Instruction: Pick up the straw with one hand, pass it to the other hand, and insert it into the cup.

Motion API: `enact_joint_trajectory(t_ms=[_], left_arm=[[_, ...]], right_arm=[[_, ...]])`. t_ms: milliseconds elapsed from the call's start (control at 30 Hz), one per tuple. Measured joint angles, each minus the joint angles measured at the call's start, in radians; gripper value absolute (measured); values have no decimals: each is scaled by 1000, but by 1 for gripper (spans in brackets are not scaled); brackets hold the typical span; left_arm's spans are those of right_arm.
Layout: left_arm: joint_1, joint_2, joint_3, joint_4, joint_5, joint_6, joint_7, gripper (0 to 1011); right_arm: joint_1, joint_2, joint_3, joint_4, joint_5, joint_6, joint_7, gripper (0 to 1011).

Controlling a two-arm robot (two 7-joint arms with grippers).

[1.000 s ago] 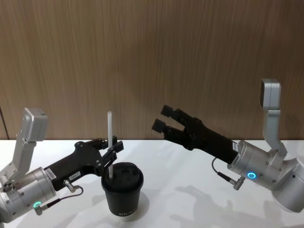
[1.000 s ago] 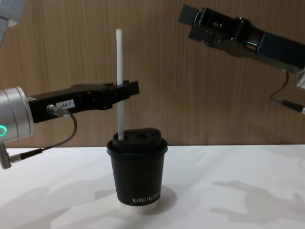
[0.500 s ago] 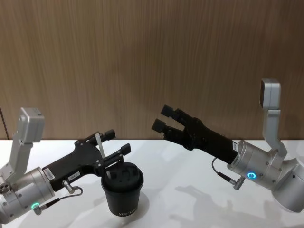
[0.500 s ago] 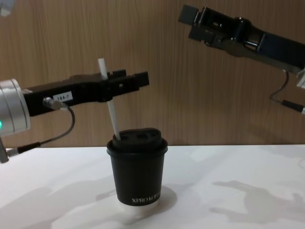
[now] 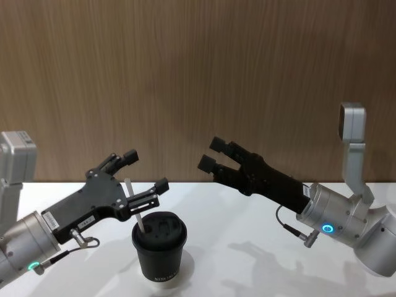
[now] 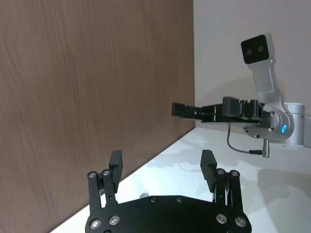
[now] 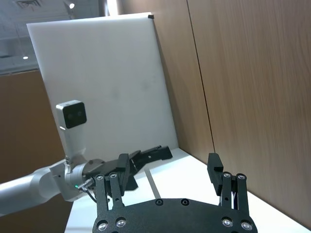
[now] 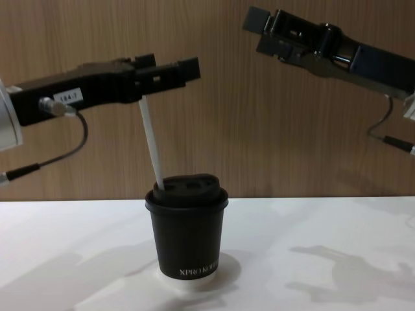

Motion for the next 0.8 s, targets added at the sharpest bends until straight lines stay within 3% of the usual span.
enact_joint_trajectory(t_ms=[533,800], left_arm=[[70,32,-50,-157,35,1,68,1003],[90,33,-52,-202,59,18,94,1003]], right_arm=[[-1,4,0,-8,-3,-4,-10,1001],[-23,25,3,-59,-42,-34,-79,1001]])
